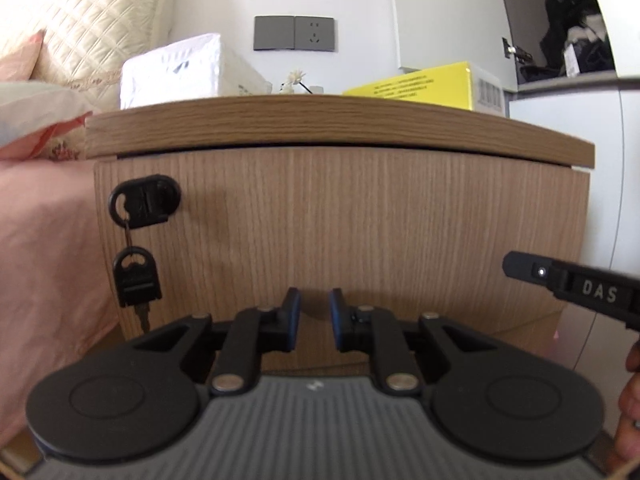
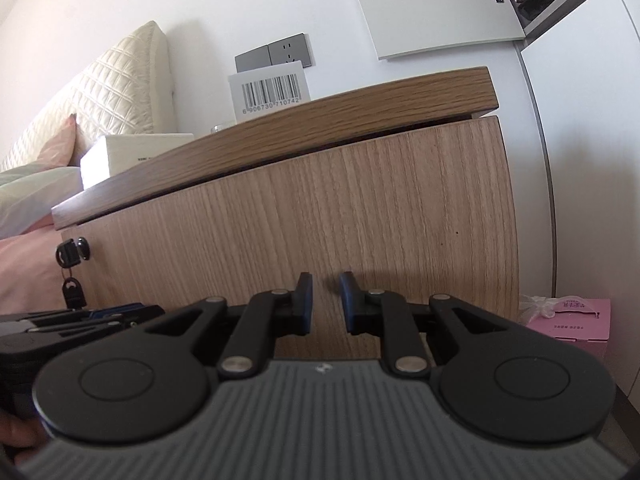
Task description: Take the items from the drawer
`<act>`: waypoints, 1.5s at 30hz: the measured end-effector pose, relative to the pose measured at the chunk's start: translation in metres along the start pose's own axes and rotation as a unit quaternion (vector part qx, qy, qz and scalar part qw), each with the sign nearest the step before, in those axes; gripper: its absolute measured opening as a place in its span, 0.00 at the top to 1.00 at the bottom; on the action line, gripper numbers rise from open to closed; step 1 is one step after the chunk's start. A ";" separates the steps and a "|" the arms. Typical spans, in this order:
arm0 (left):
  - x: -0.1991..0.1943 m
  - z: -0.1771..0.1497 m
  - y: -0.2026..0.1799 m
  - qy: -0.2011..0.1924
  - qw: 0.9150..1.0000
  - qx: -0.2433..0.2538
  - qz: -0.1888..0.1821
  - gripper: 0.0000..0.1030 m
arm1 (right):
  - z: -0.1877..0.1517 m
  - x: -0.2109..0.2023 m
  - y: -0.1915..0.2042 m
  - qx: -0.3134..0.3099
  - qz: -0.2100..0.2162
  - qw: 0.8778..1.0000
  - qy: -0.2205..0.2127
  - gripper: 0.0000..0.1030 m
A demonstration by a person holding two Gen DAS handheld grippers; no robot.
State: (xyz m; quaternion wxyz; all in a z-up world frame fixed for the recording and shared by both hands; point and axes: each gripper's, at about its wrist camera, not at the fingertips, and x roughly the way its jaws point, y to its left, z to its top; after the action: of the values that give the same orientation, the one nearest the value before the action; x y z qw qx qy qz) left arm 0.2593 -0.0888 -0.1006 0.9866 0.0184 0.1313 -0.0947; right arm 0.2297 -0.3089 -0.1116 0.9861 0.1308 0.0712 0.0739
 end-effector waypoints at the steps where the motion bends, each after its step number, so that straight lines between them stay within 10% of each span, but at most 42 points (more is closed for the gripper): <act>1: 0.000 0.000 0.002 -0.001 1.000 0.000 -0.005 0.81 | 0.001 0.001 -0.001 0.000 0.005 1.000 -0.001 0.82; 45: -0.222 0.066 0.038 -0.015 0.999 -0.029 0.015 0.66 | 0.056 -0.159 0.105 -0.030 -0.008 0.999 0.033 0.82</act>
State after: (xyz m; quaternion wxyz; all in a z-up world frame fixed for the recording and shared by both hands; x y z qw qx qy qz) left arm 0.0735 -0.0148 0.0217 0.9899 -0.0101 0.1193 -0.0764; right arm 0.0697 -0.2487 -0.0102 0.9872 0.0985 0.1025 0.0726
